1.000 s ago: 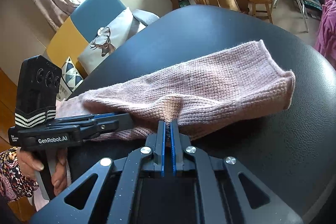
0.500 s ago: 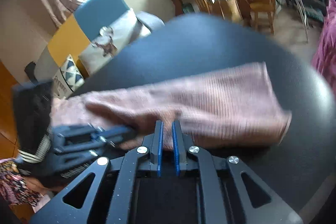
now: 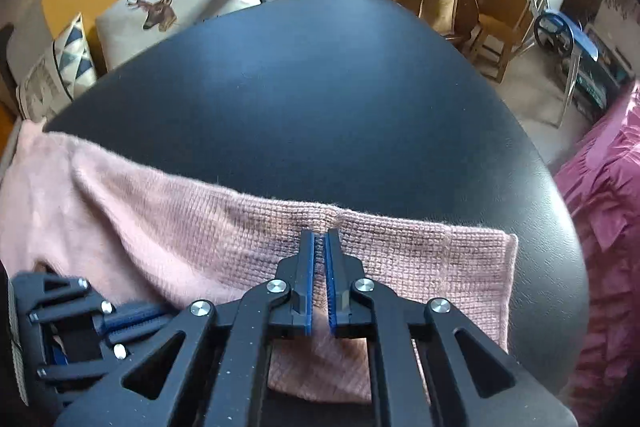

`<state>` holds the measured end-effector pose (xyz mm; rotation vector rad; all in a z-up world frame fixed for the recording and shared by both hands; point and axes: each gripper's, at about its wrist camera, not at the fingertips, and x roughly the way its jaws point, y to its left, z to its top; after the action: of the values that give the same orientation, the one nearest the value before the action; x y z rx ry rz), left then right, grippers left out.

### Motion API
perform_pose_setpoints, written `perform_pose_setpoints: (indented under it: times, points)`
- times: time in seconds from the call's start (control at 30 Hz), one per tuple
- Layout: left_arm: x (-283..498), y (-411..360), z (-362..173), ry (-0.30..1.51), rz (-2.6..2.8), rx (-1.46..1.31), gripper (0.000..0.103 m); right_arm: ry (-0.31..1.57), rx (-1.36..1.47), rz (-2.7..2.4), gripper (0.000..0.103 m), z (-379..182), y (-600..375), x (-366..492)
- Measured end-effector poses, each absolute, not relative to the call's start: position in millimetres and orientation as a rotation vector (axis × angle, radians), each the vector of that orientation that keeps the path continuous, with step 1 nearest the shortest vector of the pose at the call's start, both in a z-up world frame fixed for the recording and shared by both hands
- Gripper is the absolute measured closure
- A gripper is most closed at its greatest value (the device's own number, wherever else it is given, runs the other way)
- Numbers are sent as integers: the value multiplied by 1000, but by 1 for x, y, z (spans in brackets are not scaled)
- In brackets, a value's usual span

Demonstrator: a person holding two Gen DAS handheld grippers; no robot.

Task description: Fold clothes

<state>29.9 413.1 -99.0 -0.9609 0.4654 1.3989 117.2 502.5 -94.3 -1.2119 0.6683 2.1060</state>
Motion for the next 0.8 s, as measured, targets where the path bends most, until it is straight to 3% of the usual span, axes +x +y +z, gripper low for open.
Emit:
perform_pose_setpoints:
  times: [0.43, 0.6, 0.67, 0.8]
  points:
    - [26, 411, -101, 437, 1375, -978, 100, 714, -1023, 2080, 100, -102, 535, 103]
    - [-1, 403, -91, 238, 1343, -1110, 100, 703, -1026, 2072, 100, -101, 536, 104]
    - [-12, 398, -73, 197, 1412, -1042, 100, 703, -1026, 2073, 100, -101, 535, 105]
    - [-19, 420, -76, 398, 1482, -994, 100, 707, -1013, 2072, 100, -102, 535, 106]
